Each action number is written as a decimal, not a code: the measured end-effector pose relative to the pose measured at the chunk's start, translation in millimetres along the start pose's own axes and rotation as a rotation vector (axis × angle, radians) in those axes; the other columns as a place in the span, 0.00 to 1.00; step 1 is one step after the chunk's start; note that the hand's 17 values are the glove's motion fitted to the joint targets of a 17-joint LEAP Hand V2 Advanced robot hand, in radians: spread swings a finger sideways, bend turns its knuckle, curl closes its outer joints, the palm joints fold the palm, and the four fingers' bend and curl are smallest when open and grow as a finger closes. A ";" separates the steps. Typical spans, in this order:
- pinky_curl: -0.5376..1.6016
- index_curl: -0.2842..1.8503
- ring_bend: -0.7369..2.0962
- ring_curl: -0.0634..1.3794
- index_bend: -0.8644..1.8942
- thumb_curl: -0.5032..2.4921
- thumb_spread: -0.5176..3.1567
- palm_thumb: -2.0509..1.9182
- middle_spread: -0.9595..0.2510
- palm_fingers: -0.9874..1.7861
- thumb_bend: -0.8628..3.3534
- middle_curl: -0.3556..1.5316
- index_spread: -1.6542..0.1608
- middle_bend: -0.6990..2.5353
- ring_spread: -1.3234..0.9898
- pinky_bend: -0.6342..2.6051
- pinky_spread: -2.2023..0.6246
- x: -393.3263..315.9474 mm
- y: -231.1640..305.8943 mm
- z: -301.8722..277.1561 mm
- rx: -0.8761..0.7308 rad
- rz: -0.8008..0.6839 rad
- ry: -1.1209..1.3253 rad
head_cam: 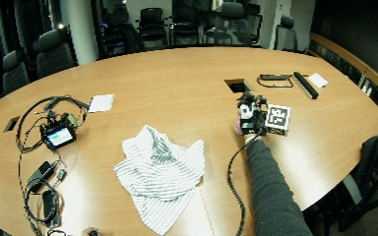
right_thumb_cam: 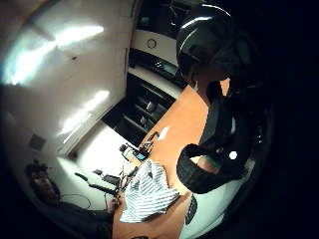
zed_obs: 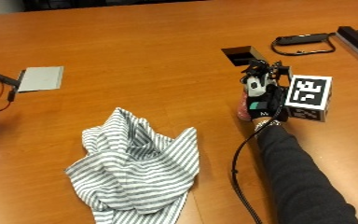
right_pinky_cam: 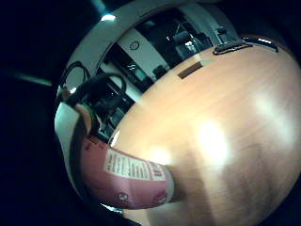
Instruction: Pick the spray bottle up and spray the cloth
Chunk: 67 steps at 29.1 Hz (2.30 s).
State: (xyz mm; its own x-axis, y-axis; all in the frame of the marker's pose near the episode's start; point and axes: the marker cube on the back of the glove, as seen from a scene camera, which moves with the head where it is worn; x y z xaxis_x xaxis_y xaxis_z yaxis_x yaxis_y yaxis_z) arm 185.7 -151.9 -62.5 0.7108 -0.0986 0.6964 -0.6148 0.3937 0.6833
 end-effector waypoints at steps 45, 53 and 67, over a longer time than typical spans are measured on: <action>0.43 0.36 0.49 0.37 0.38 0.40 0.41 0.73 0.59 0.83 0.20 0.47 0.74 0.38 0.49 0.36 0.68 -75.4 151.8 64.7 -1.652 -0.159 1.021; 0.43 0.37 0.49 0.37 0.38 0.41 0.41 0.73 0.59 0.83 0.20 0.47 0.74 0.37 0.49 0.36 0.68 -136.5 134.0 60.7 -1.524 -0.152 0.543; 0.43 0.38 0.49 0.36 0.38 0.42 0.41 0.73 0.59 0.82 0.20 0.47 0.74 0.37 0.49 0.37 0.68 -203.9 194.8 123.6 -0.891 -0.249 -0.401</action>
State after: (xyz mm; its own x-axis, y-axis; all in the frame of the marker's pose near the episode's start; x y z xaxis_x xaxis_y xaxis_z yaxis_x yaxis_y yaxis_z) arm -121.3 -168.0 -44.3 0.5158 -0.5071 0.6905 0.1321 0.8435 0.5207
